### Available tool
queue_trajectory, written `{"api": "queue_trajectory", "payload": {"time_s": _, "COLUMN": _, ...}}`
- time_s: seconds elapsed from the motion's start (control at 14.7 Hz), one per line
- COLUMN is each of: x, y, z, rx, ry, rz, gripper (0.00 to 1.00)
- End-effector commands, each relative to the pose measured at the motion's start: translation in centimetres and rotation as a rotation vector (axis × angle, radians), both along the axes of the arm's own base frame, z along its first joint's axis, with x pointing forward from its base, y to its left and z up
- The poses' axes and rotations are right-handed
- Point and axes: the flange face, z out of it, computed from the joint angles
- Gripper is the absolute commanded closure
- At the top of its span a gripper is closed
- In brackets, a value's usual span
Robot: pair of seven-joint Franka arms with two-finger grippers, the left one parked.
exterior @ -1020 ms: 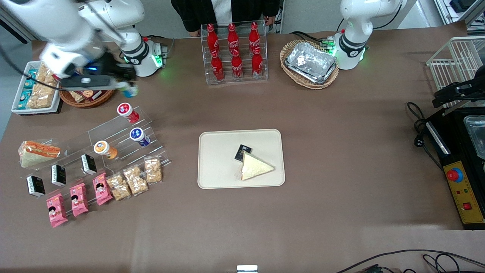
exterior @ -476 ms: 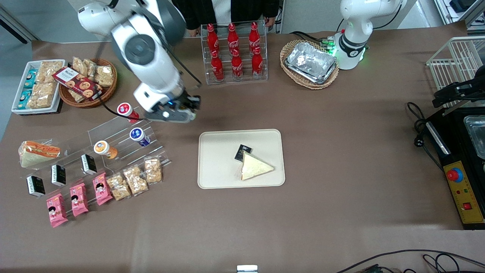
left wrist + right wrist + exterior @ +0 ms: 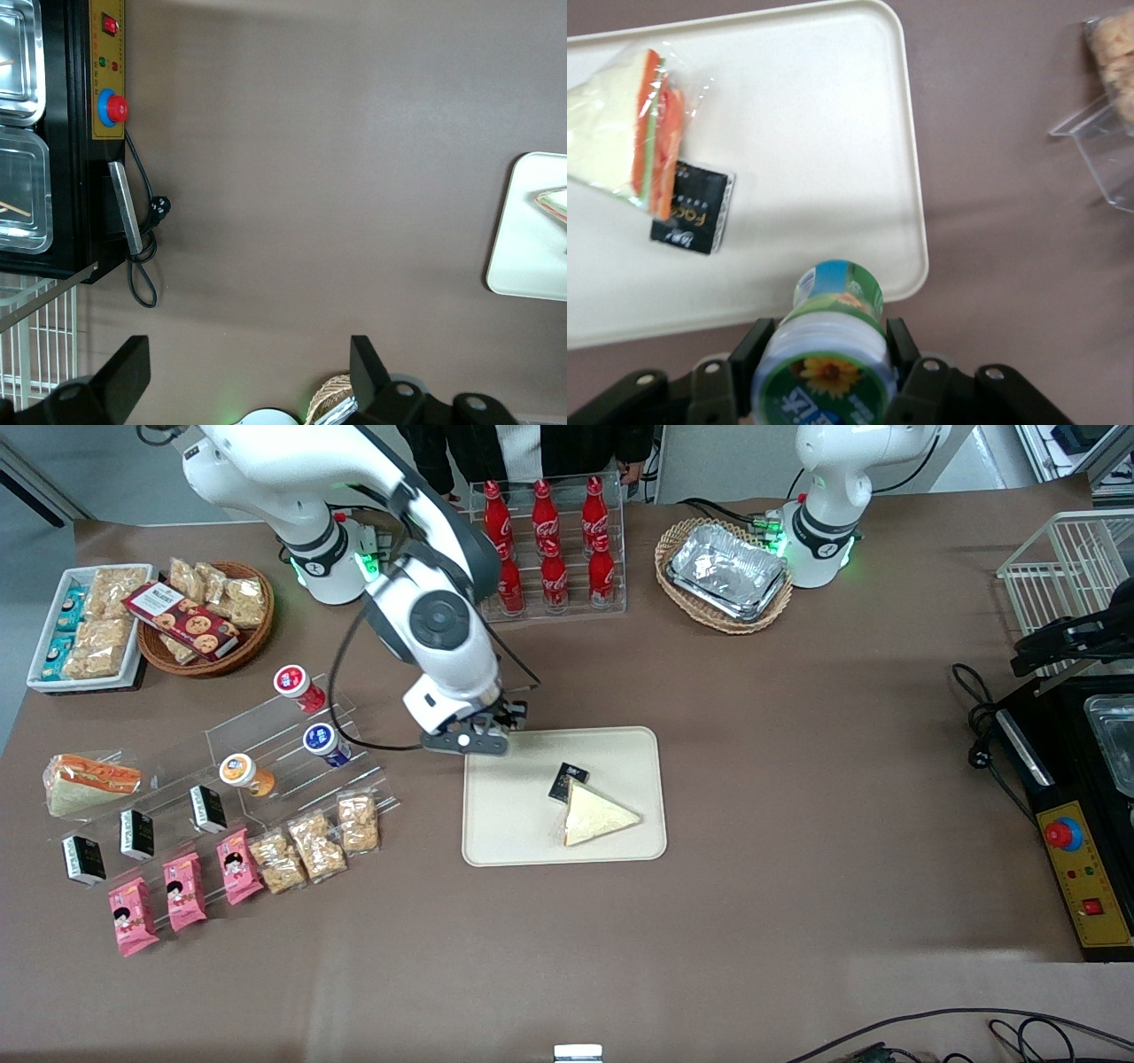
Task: Place green gum on tray
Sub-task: 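Carry the green gum bottle over the cream tray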
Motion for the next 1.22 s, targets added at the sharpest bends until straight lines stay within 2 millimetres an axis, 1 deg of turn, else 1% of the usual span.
{"api": "queue_trajectory", "payload": {"time_s": 0.0, "x": 0.3, "y": 0.7, "z": -4.6, "rx": 0.002, "ry": -0.031, "rz": -0.015, "gripper": 1.00}}
{"api": "queue_trajectory", "payload": {"time_s": 0.14, "x": 0.3, "y": 0.5, "z": -6.9, "rx": 0.021, "ry": -0.039, "rz": -0.018, "gripper": 1.00}}
{"api": "queue_trajectory", "payload": {"time_s": 0.41, "x": 0.2, "y": -1.0, "z": -10.2, "rx": 0.040, "ry": -0.076, "rz": -0.010, "gripper": 1.00}}
{"api": "queue_trajectory", "payload": {"time_s": 0.48, "x": 0.4, "y": -1.6, "z": -10.9, "rx": 0.038, "ry": -0.083, "rz": -0.016, "gripper": 1.00}}
{"api": "queue_trajectory", "payload": {"time_s": 0.68, "x": 0.2, "y": -2.0, "z": -11.6, "rx": 0.040, "ry": -0.084, "rz": -0.018, "gripper": 1.00}}
{"api": "queue_trajectory", "payload": {"time_s": 0.75, "x": 0.3, "y": -2.2, "z": -12.0, "rx": 0.037, "ry": -0.080, "rz": -0.021, "gripper": 0.99}}
{"api": "queue_trajectory", "payload": {"time_s": 0.82, "x": 0.5, "y": -2.4, "z": -12.1, "rx": 0.033, "ry": -0.081, "rz": -0.024, "gripper": 0.95}}
{"api": "queue_trajectory", "payload": {"time_s": 0.88, "x": 0.6, "y": -2.6, "z": -12.2, "rx": 0.033, "ry": -0.080, "rz": -0.028, "gripper": 0.86}}
{"api": "queue_trajectory", "payload": {"time_s": 0.95, "x": 0.6, "y": -2.6, "z": -12.2, "rx": 0.032, "ry": -0.079, "rz": -0.030, "gripper": 0.46}}
{"api": "queue_trajectory", "payload": {"time_s": 1.02, "x": 0.6, "y": -2.6, "z": -12.2, "rx": 0.033, "ry": -0.080, "rz": -0.030, "gripper": 0.14}}
{"api": "queue_trajectory", "payload": {"time_s": 1.09, "x": 0.6, "y": -2.5, "z": -12.1, "rx": 0.033, "ry": -0.082, "rz": -0.030, "gripper": 0.05}}
{"api": "queue_trajectory", "payload": {"time_s": 1.16, "x": 0.6, "y": -2.5, "z": -12.1, "rx": 0.033, "ry": -0.082, "rz": -0.030, "gripper": 0.04}}
